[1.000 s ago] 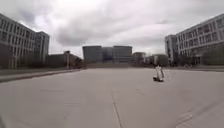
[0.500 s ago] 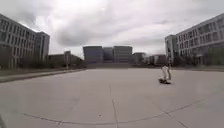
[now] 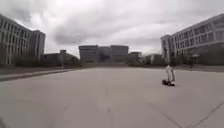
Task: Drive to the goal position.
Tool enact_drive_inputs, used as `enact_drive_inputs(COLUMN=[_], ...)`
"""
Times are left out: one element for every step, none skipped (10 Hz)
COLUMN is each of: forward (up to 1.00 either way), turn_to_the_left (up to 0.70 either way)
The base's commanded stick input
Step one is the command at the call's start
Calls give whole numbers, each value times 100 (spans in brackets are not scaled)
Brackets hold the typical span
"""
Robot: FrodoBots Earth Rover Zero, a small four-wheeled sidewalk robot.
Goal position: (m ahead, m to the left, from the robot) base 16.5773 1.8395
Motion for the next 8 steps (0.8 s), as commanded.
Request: enact_drive_inputs(forward=[100,100,100,100,100,100,100,100], turn_to_the_left=[0,0,0,0,0,0,0,0])
